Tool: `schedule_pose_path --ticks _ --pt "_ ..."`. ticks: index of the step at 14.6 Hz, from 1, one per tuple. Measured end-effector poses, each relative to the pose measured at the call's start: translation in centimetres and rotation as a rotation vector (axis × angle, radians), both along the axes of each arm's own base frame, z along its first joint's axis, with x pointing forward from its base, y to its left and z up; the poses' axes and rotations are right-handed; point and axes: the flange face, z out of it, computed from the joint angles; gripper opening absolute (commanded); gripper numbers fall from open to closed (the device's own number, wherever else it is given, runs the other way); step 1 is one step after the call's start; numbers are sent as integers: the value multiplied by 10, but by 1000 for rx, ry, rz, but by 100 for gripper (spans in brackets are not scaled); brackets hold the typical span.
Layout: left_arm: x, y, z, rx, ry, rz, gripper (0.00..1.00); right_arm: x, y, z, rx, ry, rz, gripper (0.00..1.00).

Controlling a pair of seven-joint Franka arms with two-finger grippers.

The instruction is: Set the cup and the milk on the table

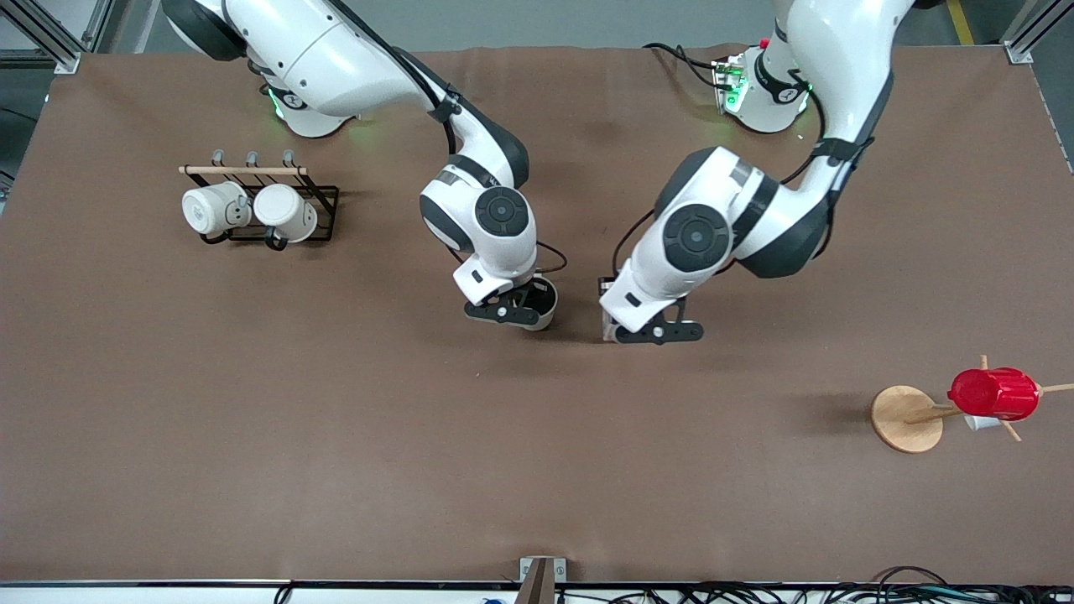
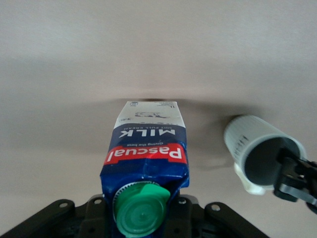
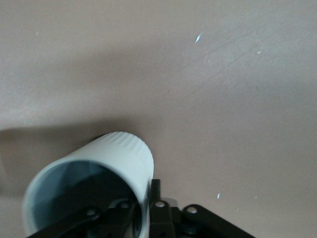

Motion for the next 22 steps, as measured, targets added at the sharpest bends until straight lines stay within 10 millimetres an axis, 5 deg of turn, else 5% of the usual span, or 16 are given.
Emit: schedule_pose_path --ticks 3,8,10,13,16,20,22 --pt "-16 -35 -10 -5 -6 27 36 14 -16 20 -24 -1 -27 100" --pt "-28 -54 -18 -9 -8 32 36 37 -65 107 -87 -24 -93 100" --pt "-30 -60 -23 -19 -14 31 36 57 -114 160 -105 -47 -100 100" --pt "-29 -67 -30 -38 -29 33 44 83 -216 237 -122 -71 -123 100" --pt "-29 -68 -33 -39 -27 32 100 89 -313 305 -132 -124 -220 100" --pt "-31 -72 -32 -42 -30 26 100 68 -407 363 -141 -102 -199 100" --pt "-26 -69 -14 -48 -49 32 100 50 -461 386 -102 -58 -126 100"
